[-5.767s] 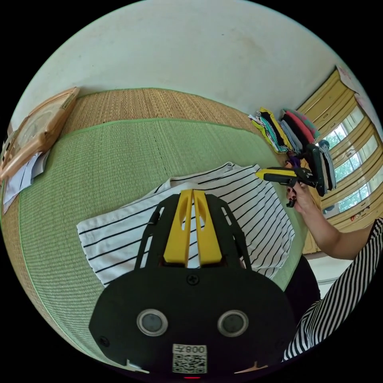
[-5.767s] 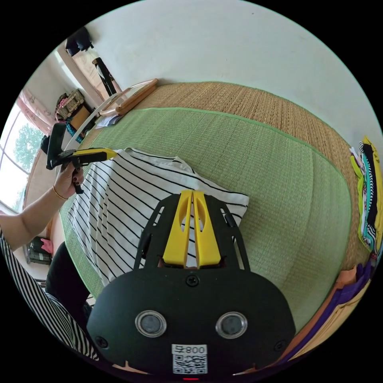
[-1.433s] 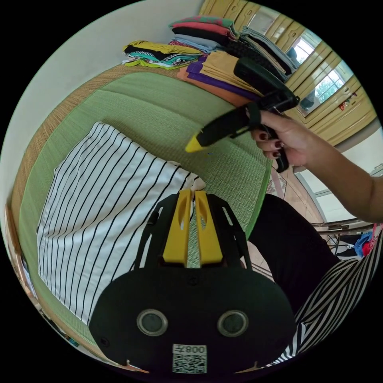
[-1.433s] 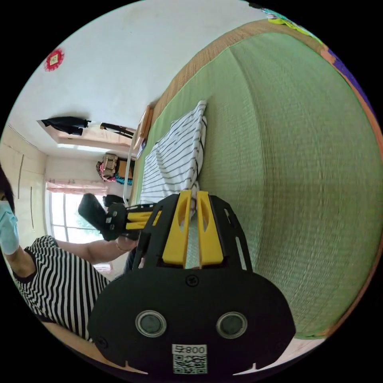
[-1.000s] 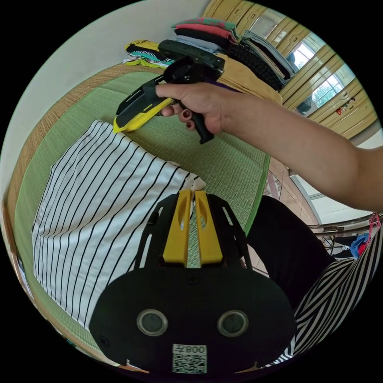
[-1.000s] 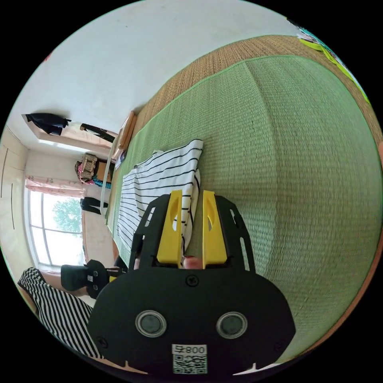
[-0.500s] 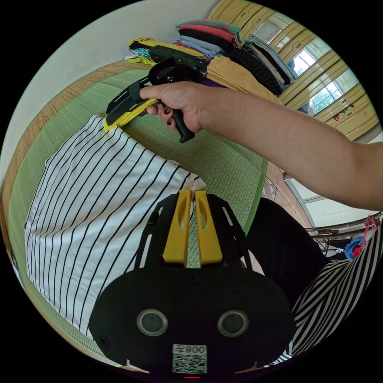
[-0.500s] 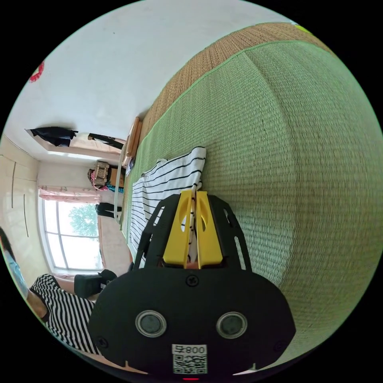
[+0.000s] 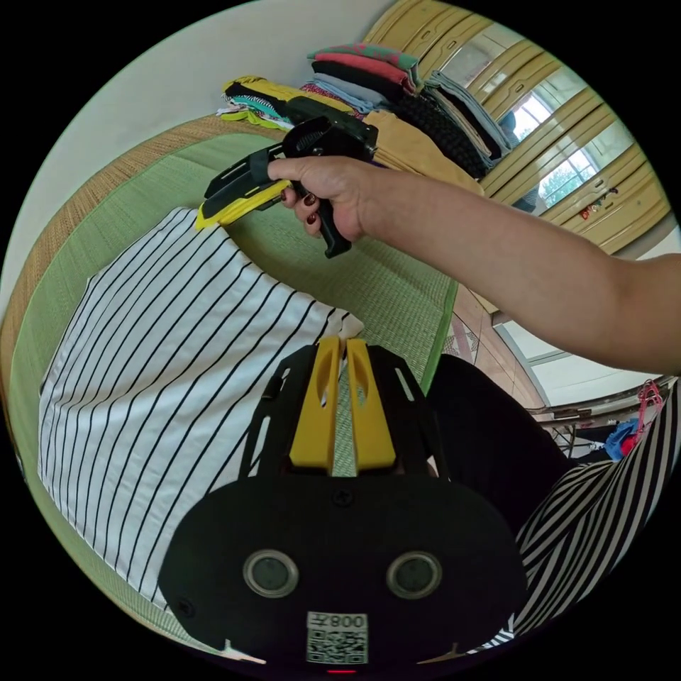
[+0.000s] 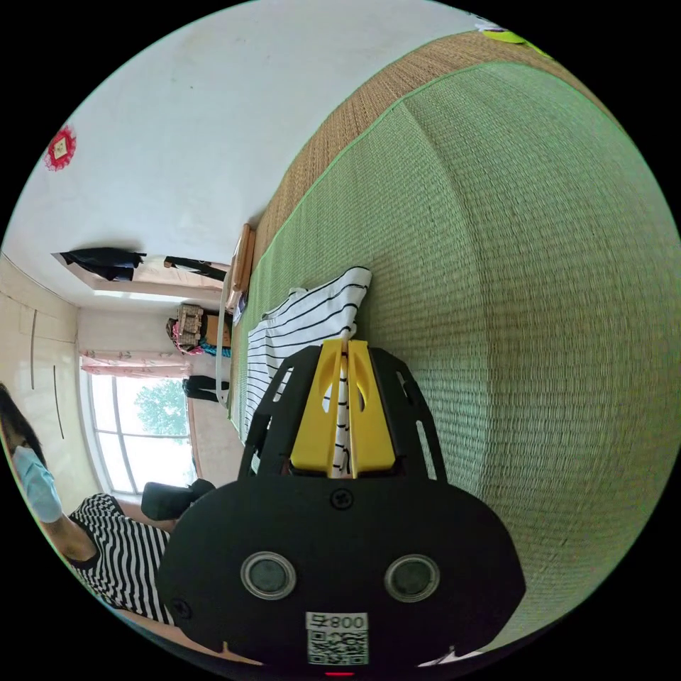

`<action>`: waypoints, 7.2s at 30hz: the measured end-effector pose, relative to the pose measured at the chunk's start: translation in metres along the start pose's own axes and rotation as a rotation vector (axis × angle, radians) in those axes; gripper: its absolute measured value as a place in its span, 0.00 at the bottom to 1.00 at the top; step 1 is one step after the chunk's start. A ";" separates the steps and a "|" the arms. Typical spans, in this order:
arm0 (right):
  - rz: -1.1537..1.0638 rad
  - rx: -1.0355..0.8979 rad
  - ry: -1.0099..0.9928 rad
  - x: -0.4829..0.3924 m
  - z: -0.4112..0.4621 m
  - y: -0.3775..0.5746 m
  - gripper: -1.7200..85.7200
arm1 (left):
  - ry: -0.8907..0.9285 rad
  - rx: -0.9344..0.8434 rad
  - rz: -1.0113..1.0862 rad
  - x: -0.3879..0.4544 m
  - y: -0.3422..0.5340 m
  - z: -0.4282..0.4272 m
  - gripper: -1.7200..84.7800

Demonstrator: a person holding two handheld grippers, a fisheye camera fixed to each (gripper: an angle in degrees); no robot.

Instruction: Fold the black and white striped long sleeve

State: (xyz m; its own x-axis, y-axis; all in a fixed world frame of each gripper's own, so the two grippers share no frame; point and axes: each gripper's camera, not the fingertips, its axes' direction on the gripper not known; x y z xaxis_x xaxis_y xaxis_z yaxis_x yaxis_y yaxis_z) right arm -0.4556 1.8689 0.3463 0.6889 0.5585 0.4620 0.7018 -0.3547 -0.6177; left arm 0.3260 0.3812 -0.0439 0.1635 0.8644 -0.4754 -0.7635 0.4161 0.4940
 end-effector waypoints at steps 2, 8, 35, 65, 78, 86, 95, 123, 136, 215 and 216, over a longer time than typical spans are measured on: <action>0.006 0.008 0.001 -0.009 -0.007 0.000 0.03 | 0.017 0.025 -0.010 -0.014 0.014 0.003 0.04; 0.009 0.044 0.000 -0.049 -0.020 -0.005 0.03 | 0.068 0.139 -0.054 -0.061 0.059 0.002 0.04; -0.254 0.018 0.039 -0.431 0.093 -0.043 0.03 | 0.223 0.655 -0.585 -0.355 0.435 0.021 0.04; -0.390 -0.307 0.371 -0.677 0.328 -0.070 0.04 | 0.480 0.739 -0.996 -0.588 0.651 0.186 0.03; -0.562 -0.344 0.417 -0.762 0.338 -0.053 0.02 | 0.473 0.748 -1.012 -0.628 0.677 0.201 0.02; -0.539 -0.314 0.438 -0.772 0.335 -0.059 0.02 | 0.361 0.723 -0.863 -0.642 0.646 0.184 0.02; -0.558 -0.393 0.483 -0.776 0.359 -0.058 0.02 | 0.188 0.520 -0.867 -0.653 0.624 0.194 0.02; -0.595 -0.492 0.208 -0.748 0.323 0.052 0.02 | 0.157 0.504 -0.833 -0.637 0.581 0.166 0.02; -0.559 -0.399 0.384 -0.702 0.345 -0.013 0.02 | 0.182 0.492 -0.831 -0.617 0.560 0.147 0.02; 0.131 -0.335 -0.514 -0.194 0.210 0.251 0.07 | 0.313 0.356 -0.675 -0.518 0.359 0.216 0.02; 0.130 -0.333 -0.515 -0.194 0.210 0.252 0.06 | 0.317 0.359 -0.679 -0.519 0.361 0.217 0.02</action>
State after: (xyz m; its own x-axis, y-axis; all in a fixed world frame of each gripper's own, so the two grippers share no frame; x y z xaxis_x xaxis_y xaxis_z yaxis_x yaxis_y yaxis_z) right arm -0.4505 1.8290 -0.0323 0.6551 0.7552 -0.0215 0.6938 -0.6126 -0.3786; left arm 0.1012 0.1438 0.5396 0.2921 0.2944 -0.9100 -0.3074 0.9299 0.2022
